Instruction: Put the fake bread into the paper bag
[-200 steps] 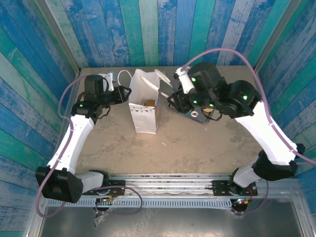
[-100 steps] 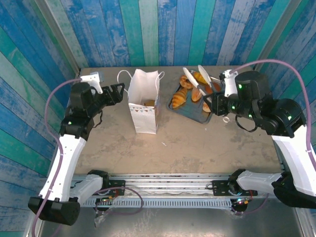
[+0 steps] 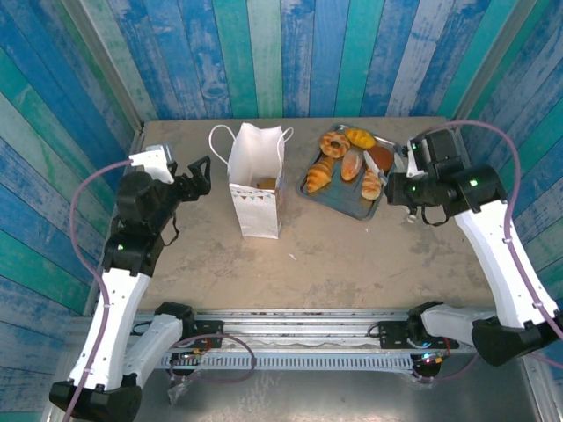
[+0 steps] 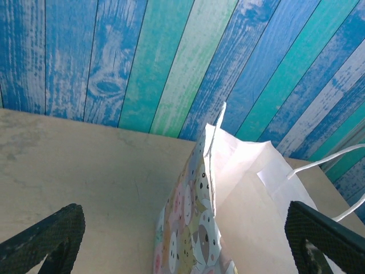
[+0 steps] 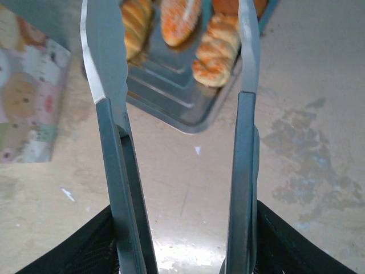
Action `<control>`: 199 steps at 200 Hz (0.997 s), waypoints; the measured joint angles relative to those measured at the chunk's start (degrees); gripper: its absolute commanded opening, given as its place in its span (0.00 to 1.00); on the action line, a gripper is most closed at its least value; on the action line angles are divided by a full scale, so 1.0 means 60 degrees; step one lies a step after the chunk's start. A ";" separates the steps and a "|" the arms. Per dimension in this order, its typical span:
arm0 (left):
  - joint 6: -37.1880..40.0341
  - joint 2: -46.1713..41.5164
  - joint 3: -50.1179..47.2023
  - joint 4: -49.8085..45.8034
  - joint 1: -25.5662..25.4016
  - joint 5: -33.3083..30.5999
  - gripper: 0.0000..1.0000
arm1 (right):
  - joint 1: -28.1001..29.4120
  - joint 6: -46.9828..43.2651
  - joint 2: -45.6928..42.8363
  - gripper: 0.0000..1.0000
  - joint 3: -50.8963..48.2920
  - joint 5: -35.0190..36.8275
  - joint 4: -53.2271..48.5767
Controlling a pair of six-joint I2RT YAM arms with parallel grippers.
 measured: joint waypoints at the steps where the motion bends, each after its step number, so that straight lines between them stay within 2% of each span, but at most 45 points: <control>1: 0.0007 -0.0011 -0.0015 0.0011 0.0000 0.0000 0.94 | -0.0007 -0.0004 0.0015 0.57 -0.0018 0.0000 0.0004; 47: 0.0554 -0.0364 -0.0535 0.0787 0.0000 0.0266 0.94 | -0.0357 -0.0106 0.1144 0.59 -0.0667 0.0240 0.0160; 125: 0.1366 -0.0495 -0.1180 0.1752 0.0000 0.0397 0.94 | -0.0510 -0.0270 0.3169 0.60 -0.0579 0.0474 0.0423; 199: 0.1537 -0.0481 -0.1399 0.2073 0.0087 0.0419 0.94 | -0.0528 -0.0306 0.4186 0.60 -0.0055 0.0474 0.0637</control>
